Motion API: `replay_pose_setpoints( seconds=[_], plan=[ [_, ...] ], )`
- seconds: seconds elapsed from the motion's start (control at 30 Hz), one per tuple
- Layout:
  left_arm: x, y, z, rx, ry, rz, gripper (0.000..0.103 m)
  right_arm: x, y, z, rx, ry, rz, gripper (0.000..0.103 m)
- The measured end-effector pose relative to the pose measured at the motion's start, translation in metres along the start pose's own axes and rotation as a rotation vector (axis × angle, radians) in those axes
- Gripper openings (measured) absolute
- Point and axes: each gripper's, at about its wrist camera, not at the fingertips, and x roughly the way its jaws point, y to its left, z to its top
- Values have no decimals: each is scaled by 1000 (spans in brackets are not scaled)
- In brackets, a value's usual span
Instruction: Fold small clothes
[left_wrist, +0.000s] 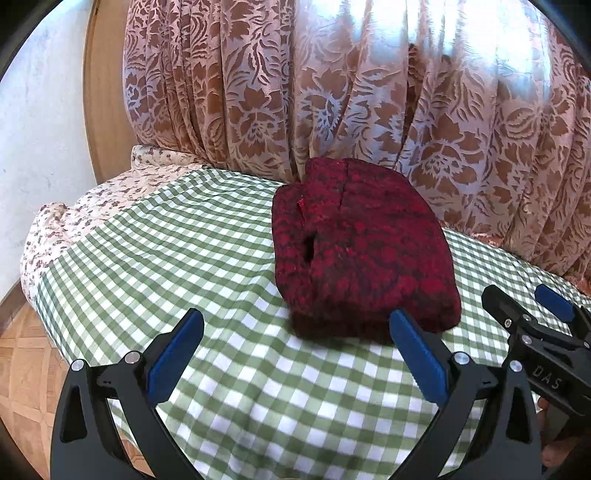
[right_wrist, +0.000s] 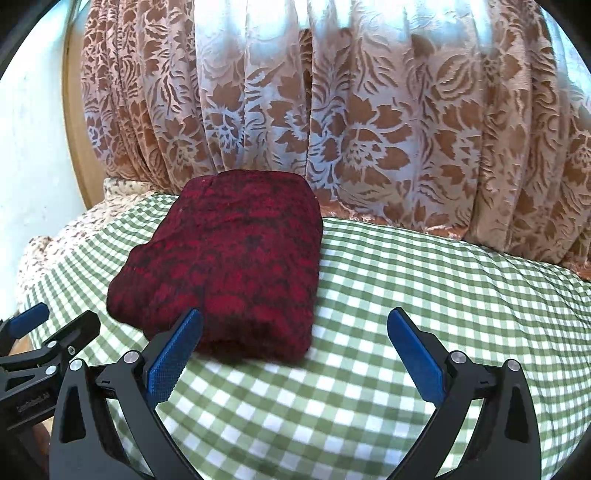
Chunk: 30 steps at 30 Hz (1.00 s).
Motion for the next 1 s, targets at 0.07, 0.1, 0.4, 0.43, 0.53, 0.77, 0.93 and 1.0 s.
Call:
replay_pose_setpoints(
  seconds=[0.07, 0.1, 0.4, 0.43, 0.53, 0.77, 0.93, 1.0],
  plan=[
    [-5, 0, -4, 0, -3, 0, 101, -5, -1, -4, 2, -4, 1, 99],
    [-7, 1, -5, 1, -3, -1, 101, -8, -2, -6, 2, -6, 1, 99],
    [-23, 3, -14, 4, -25, 24, 101, -22, 0, -22, 3, -17, 2, 99],
    [-24, 4, -14, 3, -26, 23, 101, -22, 0, -22, 3, -15, 6, 99],
    [-26, 4, -14, 6, -31, 27, 101, -24, 2, -24, -4, -16, 10, 99],
    [-29, 5, -15, 6, -34, 30, 101, -28, 6, -24, -8, -29, 16, 99],
    [-28, 5, -15, 9, -34, 28, 101, -29, 6, -24, 1, -29, 16, 99],
    [-30, 6, -14, 9, -34, 31, 101, -29, 6, -24, -1, -28, 17, 99]
  ],
)
